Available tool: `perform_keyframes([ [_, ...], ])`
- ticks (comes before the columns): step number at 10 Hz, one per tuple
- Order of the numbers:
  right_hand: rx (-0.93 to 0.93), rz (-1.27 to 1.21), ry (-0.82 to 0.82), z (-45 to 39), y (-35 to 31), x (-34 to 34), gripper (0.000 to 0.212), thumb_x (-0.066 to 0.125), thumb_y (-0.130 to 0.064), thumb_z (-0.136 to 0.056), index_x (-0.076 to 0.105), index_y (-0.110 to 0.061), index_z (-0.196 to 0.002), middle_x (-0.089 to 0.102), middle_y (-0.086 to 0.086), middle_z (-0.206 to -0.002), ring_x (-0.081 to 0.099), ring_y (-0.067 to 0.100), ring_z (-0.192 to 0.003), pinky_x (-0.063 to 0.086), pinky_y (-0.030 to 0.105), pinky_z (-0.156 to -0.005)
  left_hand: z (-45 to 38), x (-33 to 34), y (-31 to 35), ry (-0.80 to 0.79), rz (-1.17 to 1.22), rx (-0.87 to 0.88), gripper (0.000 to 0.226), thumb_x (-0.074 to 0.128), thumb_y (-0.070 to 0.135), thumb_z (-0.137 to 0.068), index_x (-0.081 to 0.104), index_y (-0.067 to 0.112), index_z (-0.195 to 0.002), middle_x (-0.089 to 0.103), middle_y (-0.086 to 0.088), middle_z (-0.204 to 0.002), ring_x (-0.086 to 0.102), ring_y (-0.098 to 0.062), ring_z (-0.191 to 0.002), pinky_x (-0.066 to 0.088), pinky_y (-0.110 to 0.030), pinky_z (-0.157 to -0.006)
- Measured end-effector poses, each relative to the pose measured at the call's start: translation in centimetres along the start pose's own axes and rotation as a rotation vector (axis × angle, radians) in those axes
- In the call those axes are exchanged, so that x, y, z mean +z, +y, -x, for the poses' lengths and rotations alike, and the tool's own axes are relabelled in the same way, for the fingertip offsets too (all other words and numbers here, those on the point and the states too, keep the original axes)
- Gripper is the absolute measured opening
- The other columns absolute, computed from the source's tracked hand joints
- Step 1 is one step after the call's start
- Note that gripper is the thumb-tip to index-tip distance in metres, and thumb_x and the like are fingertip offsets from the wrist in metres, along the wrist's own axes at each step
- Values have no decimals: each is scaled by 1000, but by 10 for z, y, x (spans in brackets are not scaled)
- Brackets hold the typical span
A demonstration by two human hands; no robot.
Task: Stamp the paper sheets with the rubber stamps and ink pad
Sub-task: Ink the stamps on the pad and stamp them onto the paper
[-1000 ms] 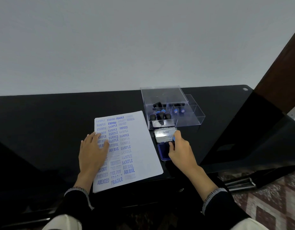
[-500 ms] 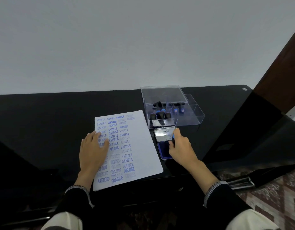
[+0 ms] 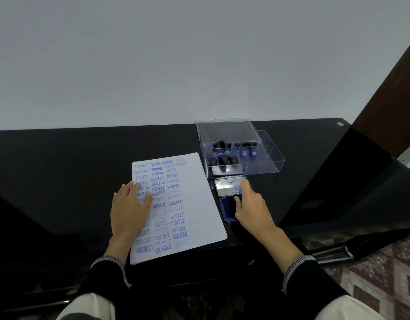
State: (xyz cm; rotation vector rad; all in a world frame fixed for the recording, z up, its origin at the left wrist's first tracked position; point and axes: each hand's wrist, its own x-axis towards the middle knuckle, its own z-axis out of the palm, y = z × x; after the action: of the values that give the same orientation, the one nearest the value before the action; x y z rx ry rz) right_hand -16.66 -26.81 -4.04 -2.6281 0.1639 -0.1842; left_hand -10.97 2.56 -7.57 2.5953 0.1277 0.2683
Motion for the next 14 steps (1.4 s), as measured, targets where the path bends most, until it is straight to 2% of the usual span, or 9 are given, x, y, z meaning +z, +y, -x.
perform_keyframes([
  [3, 7, -28, -114, -14, 1, -12, 27, 58, -11, -91, 34, -19, -101, 58, 11, -95, 60, 26, -79, 56, 40, -63, -2, 2, -2, 0, -17, 6, 53, 50, 42, -97, 47, 11, -141, 40, -7, -151, 29, -22, -144, 15, -42, -121],
  [5, -39, -68, -11, 0, 2, -6, 24, 54, -12, -94, 31, -18, -95, 59, 6, -87, 60, 22, -71, 51, 38, -55, -1, 2, -2, 2, -20, 3, 54, 50, 42, -97, 47, 12, -141, 40, -6, -151, 29, -22, -144, 17, -42, -121],
  [6, -47, -85, 43, 7, 3, -1, 22, 53, -12, -96, 31, -18, -94, 54, 2, -81, 53, 18, -66, 40, 26, -49, -2, 2, -2, -1, -15, 6, 53, 51, 41, -97, 47, 12, -141, 41, -6, -150, 30, -22, -143, 17, -43, -121],
  [7, -42, -80, 83, 12, 4, 4, 21, 52, -14, -97, 32, -18, -94, 57, 4, -82, 56, 20, -68, 45, 31, -52, -2, 3, -3, 6, 4, 9, 52, 50, 40, -97, 48, 11, -139, 43, -6, -149, 32, -23, -142, 17, -43, -121],
  [8, -46, -78, 90, 13, 5, 5, 20, 53, -13, -96, 33, -16, -94, 56, 3, -81, 56, 18, -67, 44, 28, -52, -2, 3, -3, 5, 0, 9, 52, 50, 41, -97, 48, 12, -139, 42, -5, -149, 32, -22, -142, 17, -43, -121],
  [9, -62, -97, 37, 7, 5, -1, 21, 53, -10, -95, 32, -16, -94, 49, -5, -75, 49, 8, -61, 33, 18, -47, -2, 3, -3, 3, 1, 6, 53, 50, 42, -97, 48, 12, -140, 42, -5, -149, 30, -22, -143, 15, -42, -120],
  [10, -57, -95, -48, -4, 6, -9, 23, 55, -9, -93, 32, -15, -94, 51, -2, -77, 52, 14, -64, 40, 23, -49, -2, 2, -3, 6, 6, 4, 53, 50, 42, -96, 48, 11, -140, 42, -5, -149, 31, -22, -142, 16, -42, -121],
  [12, 1, -67, -188, -21, 8, -15, 24, 57, -13, -93, 34, -17, -95, 52, 8, -84, 46, 15, -63, 36, 23, -50, -2, 2, -3, 9, 8, 1, 52, 50, 42, -97, 48, 13, -140, 41, -4, -150, 29, -21, -143, 15, -41, -121],
  [14, -69, -121, -54, -6, 8, -7, 25, 56, -10, -93, 32, -18, -94, 55, -1, -85, 56, 17, -70, 38, 17, -49, -2, 2, -2, 12, 2, -2, 52, 51, 42, -96, 48, 13, -140, 42, -4, -149, 31, -21, -143, 17, -41, -120],
])
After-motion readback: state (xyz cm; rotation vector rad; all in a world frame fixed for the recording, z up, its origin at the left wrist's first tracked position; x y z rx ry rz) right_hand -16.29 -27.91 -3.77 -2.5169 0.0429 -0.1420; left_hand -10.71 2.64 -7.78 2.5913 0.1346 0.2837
